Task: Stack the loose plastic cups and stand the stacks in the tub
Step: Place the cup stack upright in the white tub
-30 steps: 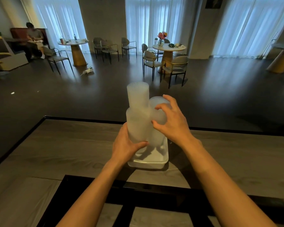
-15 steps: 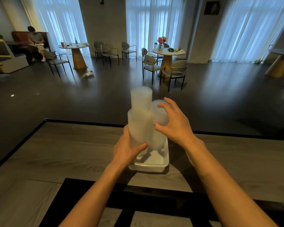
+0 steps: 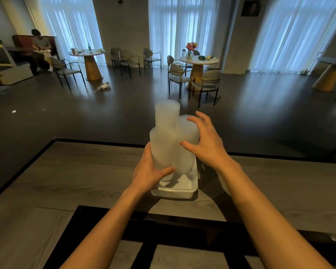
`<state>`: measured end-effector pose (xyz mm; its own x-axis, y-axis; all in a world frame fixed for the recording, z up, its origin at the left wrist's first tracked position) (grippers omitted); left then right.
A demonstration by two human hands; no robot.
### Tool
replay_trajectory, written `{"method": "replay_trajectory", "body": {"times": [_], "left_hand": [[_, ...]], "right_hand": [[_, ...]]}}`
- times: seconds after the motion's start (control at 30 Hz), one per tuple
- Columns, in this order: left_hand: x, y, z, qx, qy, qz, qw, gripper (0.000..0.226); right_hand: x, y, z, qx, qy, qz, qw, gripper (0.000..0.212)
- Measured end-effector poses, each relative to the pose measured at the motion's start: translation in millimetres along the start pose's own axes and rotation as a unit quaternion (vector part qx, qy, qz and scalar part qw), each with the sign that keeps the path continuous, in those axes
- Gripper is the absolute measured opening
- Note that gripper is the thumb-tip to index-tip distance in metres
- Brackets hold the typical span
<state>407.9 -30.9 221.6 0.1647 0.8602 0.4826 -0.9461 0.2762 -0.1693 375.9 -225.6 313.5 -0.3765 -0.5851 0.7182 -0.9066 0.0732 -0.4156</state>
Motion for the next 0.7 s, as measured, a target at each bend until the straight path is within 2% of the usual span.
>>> {"method": "replay_trajectory", "body": {"times": [0.3, 0.57, 0.63, 0.7], "left_hand": [[4, 21, 6, 0.027, 0.032, 0.032, 0.999, 0.101], [7, 49, 27, 0.025, 0.038, 0.096, 0.994, 0.104], [9, 66, 33, 0.02, 0.034, 0.145, 0.989, 0.095], [7, 85, 39, 0.001, 0.043, 0.195, 0.98, 0.077]], "right_hand": [[11, 21, -5, -0.002, 0.012, 0.07, 0.997, 0.072], [18, 52, -21, 0.022, 0.013, 0.055, 0.998, 0.064], [21, 63, -24, 0.026, 0.003, 0.049, 0.998, 0.061], [23, 75, -24, 0.025, -0.015, 0.043, 0.999, 0.055]]}}
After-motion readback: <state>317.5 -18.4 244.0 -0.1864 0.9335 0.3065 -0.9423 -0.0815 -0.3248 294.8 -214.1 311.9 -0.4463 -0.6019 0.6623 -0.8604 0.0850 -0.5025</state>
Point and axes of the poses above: each hand's wrist, its own y-axis away from the middle knuckle, its own x-axis out of the back of the hand, z = x × y, the point moved 4 cm from there along -y, towards the middle knuckle
